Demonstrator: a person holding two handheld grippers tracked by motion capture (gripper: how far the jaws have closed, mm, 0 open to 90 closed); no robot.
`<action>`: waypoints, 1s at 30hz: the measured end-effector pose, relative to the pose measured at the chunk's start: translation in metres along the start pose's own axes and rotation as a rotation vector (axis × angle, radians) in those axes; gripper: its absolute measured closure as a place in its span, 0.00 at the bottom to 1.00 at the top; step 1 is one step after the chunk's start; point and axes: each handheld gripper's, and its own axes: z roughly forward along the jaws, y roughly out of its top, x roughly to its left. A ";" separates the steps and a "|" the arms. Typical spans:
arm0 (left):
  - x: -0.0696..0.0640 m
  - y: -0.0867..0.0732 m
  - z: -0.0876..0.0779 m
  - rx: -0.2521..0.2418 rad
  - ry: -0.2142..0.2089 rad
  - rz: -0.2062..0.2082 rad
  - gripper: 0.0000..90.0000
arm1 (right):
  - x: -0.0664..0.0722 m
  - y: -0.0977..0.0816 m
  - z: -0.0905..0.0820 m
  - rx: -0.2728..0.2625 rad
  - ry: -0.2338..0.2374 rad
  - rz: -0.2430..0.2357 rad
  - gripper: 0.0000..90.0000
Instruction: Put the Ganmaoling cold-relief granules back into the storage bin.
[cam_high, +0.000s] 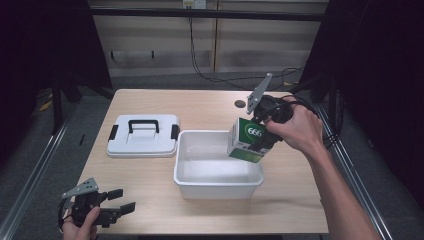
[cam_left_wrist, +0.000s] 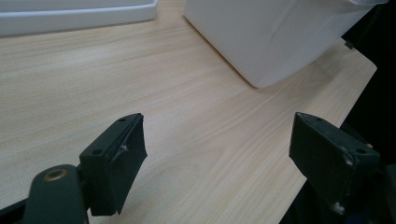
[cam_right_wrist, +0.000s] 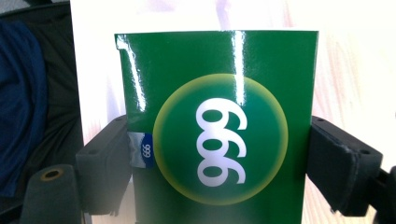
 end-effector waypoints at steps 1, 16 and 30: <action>0.000 0.000 0.000 0.000 0.000 0.000 0.21 | 0.000 0.000 0.000 0.000 0.000 0.000 0.18; 0.000 0.000 -0.001 -0.001 -0.001 0.003 0.21 | -0.005 0.018 0.028 0.123 0.038 -0.040 0.18; 0.000 0.000 -0.001 -0.002 -0.002 0.002 0.21 | -0.004 0.028 0.054 0.216 0.045 -0.126 0.18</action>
